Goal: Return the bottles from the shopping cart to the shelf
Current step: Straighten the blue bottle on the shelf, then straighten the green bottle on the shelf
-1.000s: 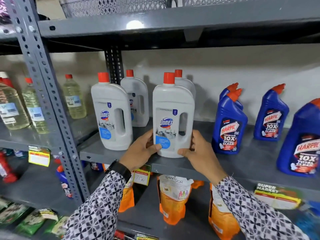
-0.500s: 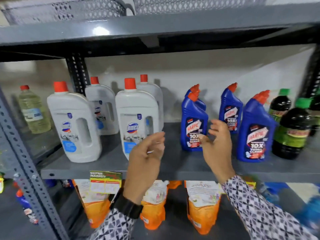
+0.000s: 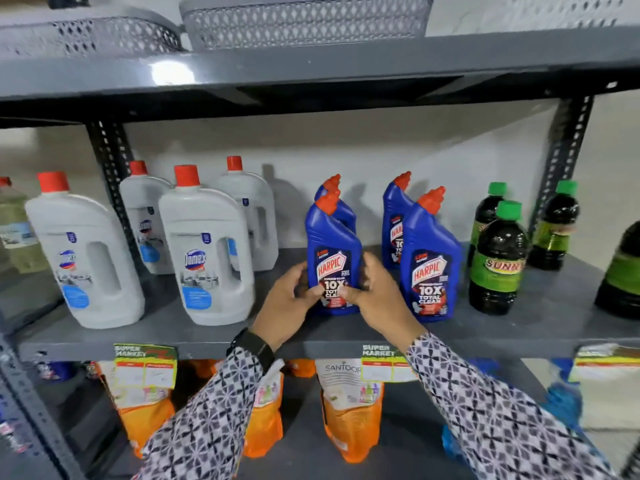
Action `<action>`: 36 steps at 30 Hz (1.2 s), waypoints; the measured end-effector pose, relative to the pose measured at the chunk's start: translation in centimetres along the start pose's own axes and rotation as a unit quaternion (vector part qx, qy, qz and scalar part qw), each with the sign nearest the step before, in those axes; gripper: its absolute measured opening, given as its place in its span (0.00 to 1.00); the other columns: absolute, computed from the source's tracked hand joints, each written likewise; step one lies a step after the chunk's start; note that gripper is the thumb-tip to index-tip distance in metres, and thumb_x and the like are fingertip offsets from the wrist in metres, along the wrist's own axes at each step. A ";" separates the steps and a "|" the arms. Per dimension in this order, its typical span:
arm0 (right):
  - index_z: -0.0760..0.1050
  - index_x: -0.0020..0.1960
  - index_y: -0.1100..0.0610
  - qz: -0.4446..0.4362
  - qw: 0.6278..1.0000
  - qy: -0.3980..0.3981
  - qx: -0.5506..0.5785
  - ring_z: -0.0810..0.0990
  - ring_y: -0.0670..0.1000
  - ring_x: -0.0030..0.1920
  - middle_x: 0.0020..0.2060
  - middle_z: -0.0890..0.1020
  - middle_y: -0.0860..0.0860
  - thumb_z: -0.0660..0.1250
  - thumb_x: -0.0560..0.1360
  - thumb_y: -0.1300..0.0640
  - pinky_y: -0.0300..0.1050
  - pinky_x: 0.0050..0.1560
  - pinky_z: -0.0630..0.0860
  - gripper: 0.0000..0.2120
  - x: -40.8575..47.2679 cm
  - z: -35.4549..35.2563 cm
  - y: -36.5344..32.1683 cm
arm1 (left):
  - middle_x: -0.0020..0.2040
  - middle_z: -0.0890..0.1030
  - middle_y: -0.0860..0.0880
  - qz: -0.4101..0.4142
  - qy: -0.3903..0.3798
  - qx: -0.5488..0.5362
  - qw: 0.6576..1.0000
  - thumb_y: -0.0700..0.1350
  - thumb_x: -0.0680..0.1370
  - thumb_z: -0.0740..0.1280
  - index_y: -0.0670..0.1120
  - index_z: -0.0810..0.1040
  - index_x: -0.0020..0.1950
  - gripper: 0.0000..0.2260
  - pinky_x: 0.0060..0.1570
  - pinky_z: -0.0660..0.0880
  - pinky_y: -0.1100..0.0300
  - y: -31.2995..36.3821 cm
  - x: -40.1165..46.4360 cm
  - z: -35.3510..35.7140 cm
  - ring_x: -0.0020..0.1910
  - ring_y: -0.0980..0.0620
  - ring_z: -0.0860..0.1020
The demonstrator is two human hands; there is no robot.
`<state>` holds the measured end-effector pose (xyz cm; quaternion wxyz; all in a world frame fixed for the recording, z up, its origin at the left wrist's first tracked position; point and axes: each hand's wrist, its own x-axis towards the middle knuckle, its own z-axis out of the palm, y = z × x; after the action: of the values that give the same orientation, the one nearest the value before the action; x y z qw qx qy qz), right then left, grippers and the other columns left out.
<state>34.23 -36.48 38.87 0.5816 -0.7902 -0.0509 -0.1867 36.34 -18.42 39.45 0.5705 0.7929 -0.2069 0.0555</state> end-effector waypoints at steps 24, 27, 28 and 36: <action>0.77 0.67 0.58 -0.105 0.952 0.274 -0.085 0.85 0.47 0.51 0.55 0.84 0.55 0.73 0.76 0.69 0.26 0.50 0.76 0.21 -9.7 -16.8 2.1 | 0.45 0.88 0.46 0.077 0.135 -0.104 0.982 0.37 0.80 0.67 0.52 0.85 0.54 0.11 0.48 0.84 0.54 8.7 -7.3 13.3 0.43 0.46 0.86; 0.71 0.74 0.58 -0.034 0.971 0.217 -0.095 0.81 0.55 0.62 0.65 0.80 0.58 0.77 0.72 0.70 0.43 0.64 0.80 0.34 -6.5 -22.4 4.4 | 0.52 0.86 0.55 0.067 -0.020 -0.074 0.995 0.45 0.83 0.63 0.56 0.80 0.64 0.13 0.57 0.81 0.52 10.6 -6.1 20.2 0.52 0.51 0.86; 0.69 0.76 0.54 -0.016 0.981 0.170 -0.090 0.80 0.55 0.65 0.68 0.79 0.56 0.80 0.70 0.68 0.54 0.68 0.79 0.39 -5.4 -23.5 5.1 | 0.56 0.84 0.57 0.068 -0.050 -0.032 0.996 0.49 0.83 0.62 0.58 0.75 0.70 0.16 0.63 0.78 0.53 10.8 -5.5 22.2 0.58 0.52 0.84; 0.72 0.61 0.35 -0.005 0.999 -0.022 -0.041 0.85 0.46 0.62 0.60 0.85 0.45 0.80 0.70 0.65 0.59 0.69 0.79 0.34 -2.0 -26.4 7.2 | 0.82 0.63 0.48 -0.054 0.014 0.007 0.998 0.48 0.85 0.56 0.49 0.50 0.83 0.28 0.78 0.62 0.54 11.7 -0.6 29.1 0.80 0.49 0.64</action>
<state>28.30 -63.26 38.43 0.5466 -0.8168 -0.0598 -0.1744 26.96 -48.32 39.60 0.5696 0.8063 -0.1553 0.0368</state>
